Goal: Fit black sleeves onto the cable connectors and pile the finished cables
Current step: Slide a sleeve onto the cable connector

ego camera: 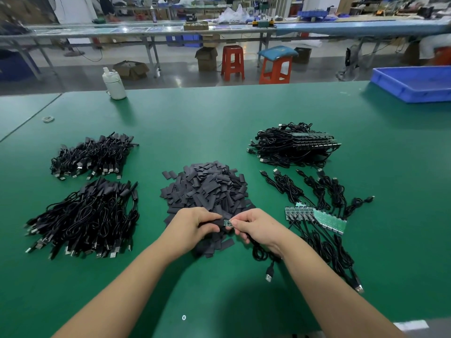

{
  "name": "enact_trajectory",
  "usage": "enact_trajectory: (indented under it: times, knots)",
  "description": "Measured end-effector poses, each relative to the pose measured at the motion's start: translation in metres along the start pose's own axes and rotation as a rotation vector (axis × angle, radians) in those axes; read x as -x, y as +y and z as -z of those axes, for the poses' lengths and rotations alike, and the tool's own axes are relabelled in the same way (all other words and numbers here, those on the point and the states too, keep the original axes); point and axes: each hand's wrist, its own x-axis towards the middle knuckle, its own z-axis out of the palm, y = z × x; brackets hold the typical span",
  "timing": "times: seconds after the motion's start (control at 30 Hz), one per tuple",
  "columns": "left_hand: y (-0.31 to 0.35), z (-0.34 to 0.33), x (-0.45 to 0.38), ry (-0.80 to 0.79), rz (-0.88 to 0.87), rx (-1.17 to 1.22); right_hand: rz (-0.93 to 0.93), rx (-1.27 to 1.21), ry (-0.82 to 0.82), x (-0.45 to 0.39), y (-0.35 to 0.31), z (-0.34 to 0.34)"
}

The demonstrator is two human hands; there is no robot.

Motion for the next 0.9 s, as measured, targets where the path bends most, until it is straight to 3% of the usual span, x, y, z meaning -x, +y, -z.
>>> enact_trajectory:
  times: [0.2, 0.4, 0.6, 0.77, 0.9]
  knots:
    - [0.006, -0.009, 0.005, -0.061, 0.017, 0.056, 0.065, 0.121, -0.005, 0.0, -0.001, -0.007]
    - [0.012, -0.012, 0.006, 0.035, -0.048, -0.003, 0.078, 0.052, -0.009, 0.001, -0.001, -0.006]
    - [0.012, -0.013, 0.003, 0.033, 0.022, -0.124, 0.018, -0.079, -0.015, 0.001, -0.001, -0.003]
    - [0.016, -0.016, 0.001, -0.066, -0.106, -0.25, 0.013, -0.031, -0.023, 0.002, 0.0, -0.002]
    - [0.016, -0.019, 0.003, -0.011, -0.136, -0.197, 0.0, -0.052, -0.023, 0.001, -0.001, 0.001]
